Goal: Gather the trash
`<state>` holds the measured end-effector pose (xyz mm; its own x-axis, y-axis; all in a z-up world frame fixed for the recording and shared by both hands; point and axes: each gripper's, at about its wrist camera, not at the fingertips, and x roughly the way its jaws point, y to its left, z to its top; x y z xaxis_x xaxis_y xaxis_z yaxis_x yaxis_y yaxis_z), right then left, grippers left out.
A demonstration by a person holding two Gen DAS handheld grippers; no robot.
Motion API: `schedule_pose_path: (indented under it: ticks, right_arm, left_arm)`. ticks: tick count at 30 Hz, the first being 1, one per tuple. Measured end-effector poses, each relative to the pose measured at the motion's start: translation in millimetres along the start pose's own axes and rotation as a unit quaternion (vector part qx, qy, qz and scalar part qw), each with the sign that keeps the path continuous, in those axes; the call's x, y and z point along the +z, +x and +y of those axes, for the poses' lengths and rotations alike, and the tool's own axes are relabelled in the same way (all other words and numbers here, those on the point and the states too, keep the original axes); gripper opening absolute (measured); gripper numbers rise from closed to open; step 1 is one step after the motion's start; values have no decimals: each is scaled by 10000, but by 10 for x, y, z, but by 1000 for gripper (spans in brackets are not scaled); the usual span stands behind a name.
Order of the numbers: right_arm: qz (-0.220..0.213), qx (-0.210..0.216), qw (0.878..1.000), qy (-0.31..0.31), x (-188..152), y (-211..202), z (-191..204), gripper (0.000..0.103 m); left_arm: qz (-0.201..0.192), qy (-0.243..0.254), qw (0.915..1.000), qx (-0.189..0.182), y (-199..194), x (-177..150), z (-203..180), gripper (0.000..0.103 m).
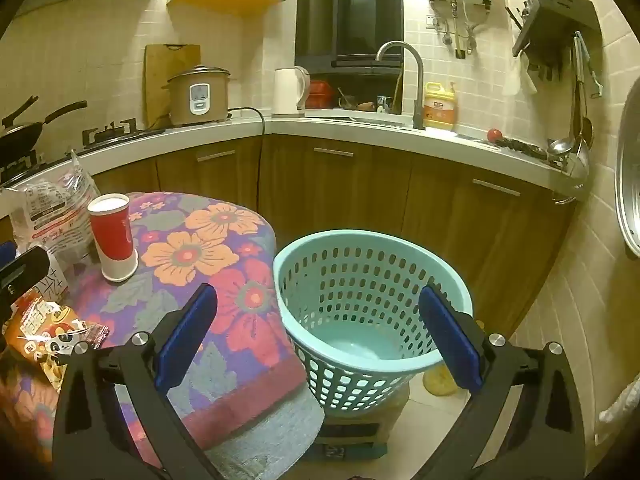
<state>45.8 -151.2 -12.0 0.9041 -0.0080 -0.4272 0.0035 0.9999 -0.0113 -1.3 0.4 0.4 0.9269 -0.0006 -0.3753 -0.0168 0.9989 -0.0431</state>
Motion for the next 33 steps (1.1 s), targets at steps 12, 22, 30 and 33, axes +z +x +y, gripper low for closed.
schedule_pose_path:
  ticks: [12,22,30,33]
  right_arm:
    - [-97,-112,9999,-48,84,-41,40,97]
    - [-52,-167,9998,-120,111,-33,74,97]
    - [-36,-182,9997,-141,113,-1,64,97]
    - [28,-138,9999,-93,98,34,36,97]
  left_arm:
    - [3,63,10000,14,2,-1,-6,96]
    - [-2,72,10000,27,0,-3,-11,96]
    - [14,60,10000,31,-32,15,-29,96]
    - [34,42,10000,29,-71,47,-41,96]
